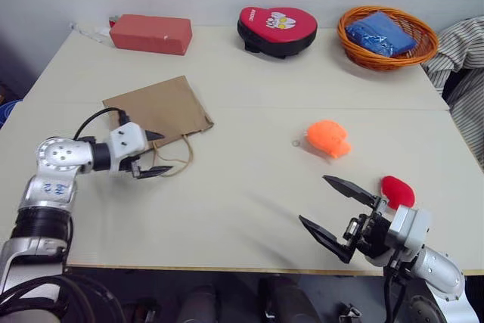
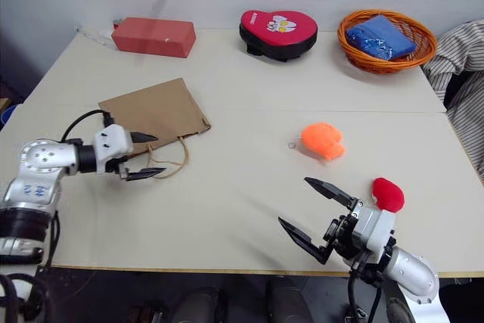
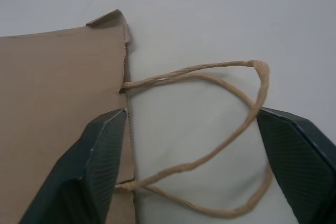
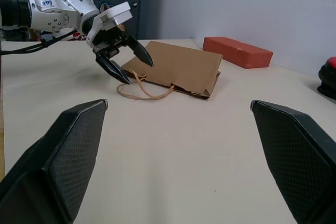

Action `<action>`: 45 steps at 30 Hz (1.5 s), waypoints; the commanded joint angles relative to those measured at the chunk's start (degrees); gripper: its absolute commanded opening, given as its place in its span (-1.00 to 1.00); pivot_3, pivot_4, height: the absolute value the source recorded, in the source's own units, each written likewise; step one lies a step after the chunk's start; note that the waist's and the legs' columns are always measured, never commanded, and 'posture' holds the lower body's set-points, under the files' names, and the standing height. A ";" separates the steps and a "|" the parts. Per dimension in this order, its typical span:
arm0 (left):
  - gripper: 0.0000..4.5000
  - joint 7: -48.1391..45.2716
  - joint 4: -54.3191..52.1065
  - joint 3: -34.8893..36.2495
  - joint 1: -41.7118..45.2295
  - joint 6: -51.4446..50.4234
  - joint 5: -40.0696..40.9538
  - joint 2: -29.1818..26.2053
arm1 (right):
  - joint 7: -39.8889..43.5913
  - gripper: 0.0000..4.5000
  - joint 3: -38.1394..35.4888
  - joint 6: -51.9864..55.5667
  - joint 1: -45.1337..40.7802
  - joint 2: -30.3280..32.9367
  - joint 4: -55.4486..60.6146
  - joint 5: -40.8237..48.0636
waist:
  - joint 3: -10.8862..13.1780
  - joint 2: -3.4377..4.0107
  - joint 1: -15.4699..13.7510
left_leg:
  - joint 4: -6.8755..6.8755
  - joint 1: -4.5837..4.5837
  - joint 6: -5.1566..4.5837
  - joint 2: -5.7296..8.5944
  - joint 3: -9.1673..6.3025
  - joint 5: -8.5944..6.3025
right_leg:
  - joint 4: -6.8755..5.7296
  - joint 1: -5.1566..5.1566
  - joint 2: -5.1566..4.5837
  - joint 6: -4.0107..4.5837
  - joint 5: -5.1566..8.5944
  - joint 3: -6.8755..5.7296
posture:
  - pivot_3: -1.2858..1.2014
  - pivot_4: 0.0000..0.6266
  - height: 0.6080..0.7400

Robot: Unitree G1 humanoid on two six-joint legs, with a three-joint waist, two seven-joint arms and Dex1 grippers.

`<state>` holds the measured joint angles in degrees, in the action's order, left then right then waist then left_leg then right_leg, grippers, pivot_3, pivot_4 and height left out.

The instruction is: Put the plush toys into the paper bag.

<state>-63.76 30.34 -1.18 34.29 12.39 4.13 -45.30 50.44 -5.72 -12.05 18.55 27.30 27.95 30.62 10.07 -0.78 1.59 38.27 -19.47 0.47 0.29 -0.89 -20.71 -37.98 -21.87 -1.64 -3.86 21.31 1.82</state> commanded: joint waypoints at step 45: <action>-1.00 -4.94 -37.62 -5.54 4.13 -39.30 27.50 20.08 | -22.11 -0.99 18.65 33.15 -21.96 -4.21 -2.07 -16.57 | -0.04 -0.02 -0.66 | 0.95 -1.00 0.14 0.03 -0.14 0.15 | -0.70 -0.91 0.06 -0.05 -0.03 0.18 | 0.03 -0.52 1.00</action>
<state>-68.66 -4.54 -7.92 37.96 -26.59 29.80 -24.94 27.90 12.72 22.46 -2.49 23.52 25.57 14.58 10.03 -0.79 0.93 39.22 -20.47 0.61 0.32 -1.04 -20.56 -38.68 -22.78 -1.57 -3.91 21.27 1.99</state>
